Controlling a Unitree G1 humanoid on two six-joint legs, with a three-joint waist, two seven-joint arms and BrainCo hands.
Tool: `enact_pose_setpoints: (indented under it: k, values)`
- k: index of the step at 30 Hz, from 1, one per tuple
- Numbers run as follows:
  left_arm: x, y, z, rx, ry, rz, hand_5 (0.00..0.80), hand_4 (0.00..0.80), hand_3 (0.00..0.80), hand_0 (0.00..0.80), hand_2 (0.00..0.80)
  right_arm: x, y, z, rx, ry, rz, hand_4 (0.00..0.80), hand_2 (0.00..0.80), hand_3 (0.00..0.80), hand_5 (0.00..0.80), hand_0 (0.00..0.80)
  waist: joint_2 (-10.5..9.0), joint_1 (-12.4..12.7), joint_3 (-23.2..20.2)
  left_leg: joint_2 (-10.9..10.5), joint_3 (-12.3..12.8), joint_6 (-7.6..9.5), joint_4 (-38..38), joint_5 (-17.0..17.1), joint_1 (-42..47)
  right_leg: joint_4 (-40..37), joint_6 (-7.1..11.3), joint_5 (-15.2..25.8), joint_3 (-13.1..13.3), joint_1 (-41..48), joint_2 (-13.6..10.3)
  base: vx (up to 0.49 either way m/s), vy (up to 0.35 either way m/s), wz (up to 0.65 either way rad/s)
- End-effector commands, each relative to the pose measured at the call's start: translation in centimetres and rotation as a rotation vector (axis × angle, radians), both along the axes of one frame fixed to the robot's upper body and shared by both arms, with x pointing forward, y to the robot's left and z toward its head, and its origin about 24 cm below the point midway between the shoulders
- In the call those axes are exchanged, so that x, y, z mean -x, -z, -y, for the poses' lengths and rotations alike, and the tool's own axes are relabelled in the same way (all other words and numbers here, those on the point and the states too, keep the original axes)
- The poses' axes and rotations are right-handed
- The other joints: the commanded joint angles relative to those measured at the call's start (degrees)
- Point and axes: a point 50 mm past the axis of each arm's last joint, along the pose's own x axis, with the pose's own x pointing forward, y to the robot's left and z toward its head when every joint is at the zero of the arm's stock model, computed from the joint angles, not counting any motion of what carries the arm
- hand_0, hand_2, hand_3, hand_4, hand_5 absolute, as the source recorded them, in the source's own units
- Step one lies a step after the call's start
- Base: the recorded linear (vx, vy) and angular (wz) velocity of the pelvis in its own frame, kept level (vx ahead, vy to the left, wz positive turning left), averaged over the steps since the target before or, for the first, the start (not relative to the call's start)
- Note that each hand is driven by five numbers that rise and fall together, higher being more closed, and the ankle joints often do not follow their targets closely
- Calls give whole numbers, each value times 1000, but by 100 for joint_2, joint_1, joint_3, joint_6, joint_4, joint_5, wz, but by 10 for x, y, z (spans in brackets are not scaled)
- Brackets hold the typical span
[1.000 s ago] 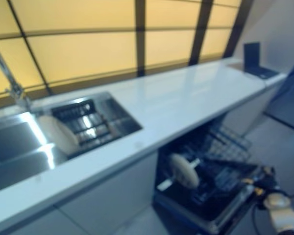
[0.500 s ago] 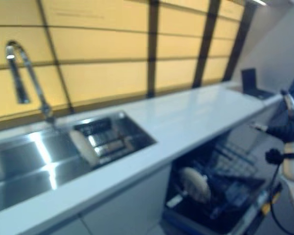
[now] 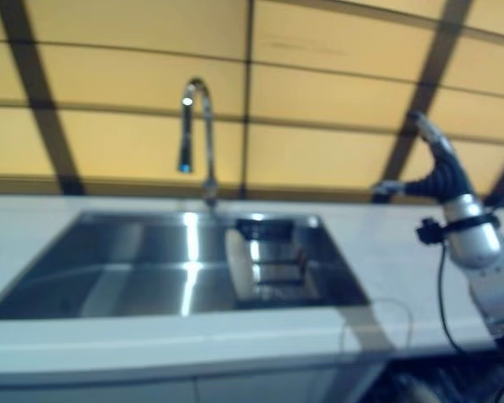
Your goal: Take plates into dishwasher
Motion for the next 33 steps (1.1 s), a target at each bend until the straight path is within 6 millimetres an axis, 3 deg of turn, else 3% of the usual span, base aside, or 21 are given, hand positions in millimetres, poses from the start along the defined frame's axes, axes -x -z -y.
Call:
enact_pose_setpoints:
  k: [1, 5, 14, 23, 27, 33]
  values:
    - [-15, -6, -4, 19, 2, 50, 0, 0, 0, 0, 0, 2, -38, -16, 93, -15, 107, 0, 0, 0, 0, 0, -25, 257, -72, 215, 496, -88, -24, -288, -25, 317, 363, -587, -82, 193, 33, 76, -170, 31]
    - [-18, -2, 19, 83, 33, 84, 0, 0, 0, 0, 0, -3, -48, -45, 340, -5, 138, 0, 0, 0, 0, 0, -53, 585, -92, 397, 594, -312, -24, -83, -222, 27, 268, -769, -597, 676, 31, 11, -188, 59]
    - [-19, -3, 19, 65, 43, 112, 0, 0, 0, 0, 0, -3, -56, -92, 885, -9, 140, 0, 0, 0, 0, 0, -105, 996, -95, 517, 406, -480, -24, 224, -502, 31, 172, -932, -1159, 865, 11, -13, -51, 25]
    - [-11, -3, 10, 35, 32, 77, 0, 0, 0, 0, 0, -2, -36, -121, 1371, -45, 256, 0, 0, 0, 0, 0, -153, 1212, -94, 540, 283, -500, -24, 311, -508, 42, 126, -1017, -1345, 1021, 18, 26, 7, 14]
    - [-12, -5, 7, 37, 40, 74, 0, 0, 0, 0, 0, -3, -21, -125, 1600, -77, 262, 0, 0, 0, 0, 0, -218, 1310, -89, 554, 230, -515, -24, 365, -556, 69, 116, -1069, -1435, 1077, 29, 19, 4, 9]
    - [-9, -4, 9, 45, 55, 74, 0, 0, 0, 0, 0, -5, -7, -124, 1761, -147, 231, 0, 0, 0, 0, 0, -329, 1404, -112, 550, 187, -522, -20, 369, -561, 76, 96, -1112, -1490, 1136, 45, 17, 6, 8]
